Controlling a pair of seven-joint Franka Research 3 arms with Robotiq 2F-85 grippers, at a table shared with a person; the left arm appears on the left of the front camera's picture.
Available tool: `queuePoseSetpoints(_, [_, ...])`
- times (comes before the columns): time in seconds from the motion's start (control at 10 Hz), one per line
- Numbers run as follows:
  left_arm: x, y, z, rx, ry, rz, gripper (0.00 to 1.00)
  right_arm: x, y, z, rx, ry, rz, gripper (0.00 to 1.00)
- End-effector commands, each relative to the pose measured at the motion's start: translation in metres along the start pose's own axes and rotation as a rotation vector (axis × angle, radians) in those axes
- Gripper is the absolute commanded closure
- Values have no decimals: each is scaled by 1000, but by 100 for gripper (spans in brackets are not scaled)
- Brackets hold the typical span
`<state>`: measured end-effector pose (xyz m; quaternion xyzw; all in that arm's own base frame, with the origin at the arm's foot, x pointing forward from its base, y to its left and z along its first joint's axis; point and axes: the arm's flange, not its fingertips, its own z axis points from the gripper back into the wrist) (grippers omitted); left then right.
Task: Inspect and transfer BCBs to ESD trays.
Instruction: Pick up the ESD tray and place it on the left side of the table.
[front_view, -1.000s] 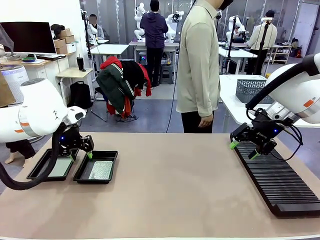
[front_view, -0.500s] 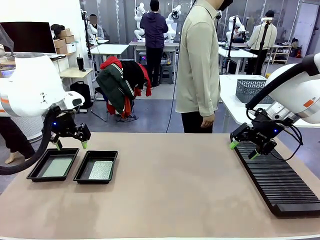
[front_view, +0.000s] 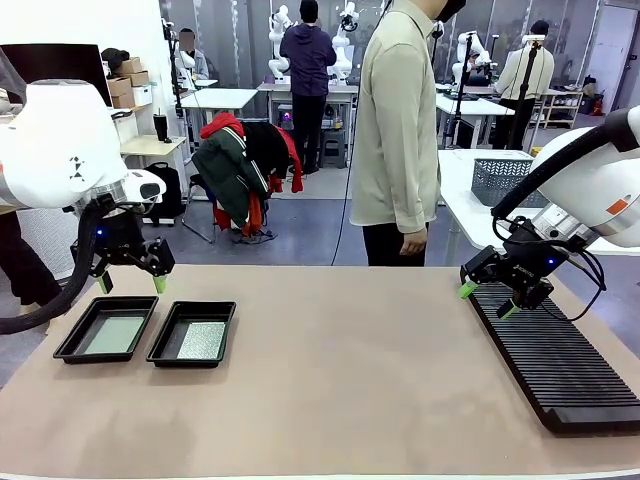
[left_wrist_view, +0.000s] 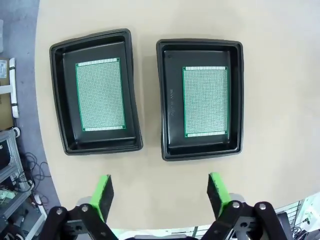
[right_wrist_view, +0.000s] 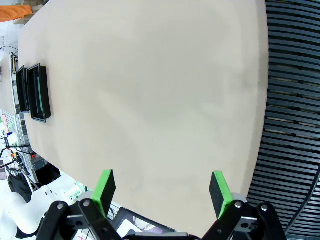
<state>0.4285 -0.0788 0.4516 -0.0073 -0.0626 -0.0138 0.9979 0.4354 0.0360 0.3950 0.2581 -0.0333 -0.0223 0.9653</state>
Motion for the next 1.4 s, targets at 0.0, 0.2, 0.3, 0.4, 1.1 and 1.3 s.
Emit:
queuePoseSetpoints(0.0, [-1, 2, -3, -6, -1, -1, 0, 1, 2, 0, -19, -8, -17, 0])
queuePoseSetpoints(0.2, [-1, 2, -3, -6, -1, -1, 0, 1, 2, 0, -19, -8, -17, 0])
queuePoseSetpoints(0.3, [-1, 2, -3, -6, -1, -1, 0, 1, 2, 0, -19, -8, -17, 0])
queuePoseSetpoints(0.4, [-1, 2, -3, -6, -1, -1, 0, 1, 2, 0, -19, -8, -17, 0])
queuePoseSetpoints(1.1, [-1, 2, -3, -6, -1, -1, 0, 1, 2, 0, -19, -8, -17, 0])
queuePoseSetpoints(1.3, [-1, 2, -3, -6, -1, -1, 0, 1, 2, 0, -19, -8, -17, 0])
